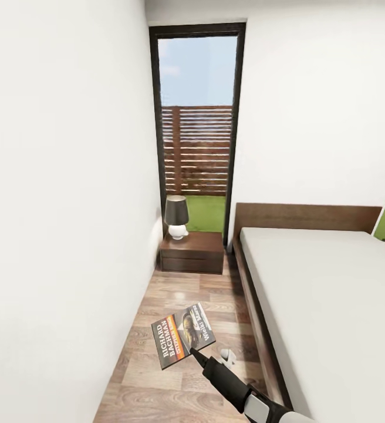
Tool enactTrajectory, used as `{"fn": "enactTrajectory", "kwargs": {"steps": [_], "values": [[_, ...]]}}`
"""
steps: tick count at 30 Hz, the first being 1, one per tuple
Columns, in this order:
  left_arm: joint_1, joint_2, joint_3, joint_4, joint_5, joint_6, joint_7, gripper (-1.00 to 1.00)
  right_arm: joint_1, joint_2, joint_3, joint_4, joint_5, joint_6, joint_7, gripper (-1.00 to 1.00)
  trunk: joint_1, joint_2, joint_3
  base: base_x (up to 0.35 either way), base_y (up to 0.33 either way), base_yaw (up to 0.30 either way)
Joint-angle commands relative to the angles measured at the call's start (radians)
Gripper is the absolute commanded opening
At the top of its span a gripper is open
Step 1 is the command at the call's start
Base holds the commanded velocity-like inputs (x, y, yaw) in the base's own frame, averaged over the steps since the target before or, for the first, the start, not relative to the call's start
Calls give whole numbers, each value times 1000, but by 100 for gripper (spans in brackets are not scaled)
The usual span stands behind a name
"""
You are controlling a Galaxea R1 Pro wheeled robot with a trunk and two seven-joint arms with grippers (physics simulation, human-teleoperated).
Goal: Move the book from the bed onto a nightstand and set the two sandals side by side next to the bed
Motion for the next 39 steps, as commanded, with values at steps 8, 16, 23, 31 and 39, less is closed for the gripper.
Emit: {"fn": "enactTrajectory", "kwargs": {"steps": [8, 16, 23, 31, 39], "values": [[-43, -2, 9, 2, -98, -1, -17, 100, 0, 0, 1, 1, -1, -7, 1, -100, 0, -1, 0, 110, 50, -3], [-55, -6, 9, -1, -118, -3, -19, 100, 0, 0, 1, 1, -1, -7, 1, -100, 0, -1, 0, 30, 14, 0], [-96, -12, 9, -2, -121, -1, -20, 100, 0, -1, 0, 1, -1, -7, 1, -100, 0, -1, 0, 64, 39, -71], [-120, -13, 9, -2, -125, -3, -20, 100, 0, -2, -1, 1, -2, -6, 2, -100, 0, -1, 0, 55, 36, -148], [-141, -13, 9, -3, -127, -4, -21, 100, 0, -1, -1, 2, -5, -6, 11, -100, 0, -1, 0, 34, 27, -29]]}}
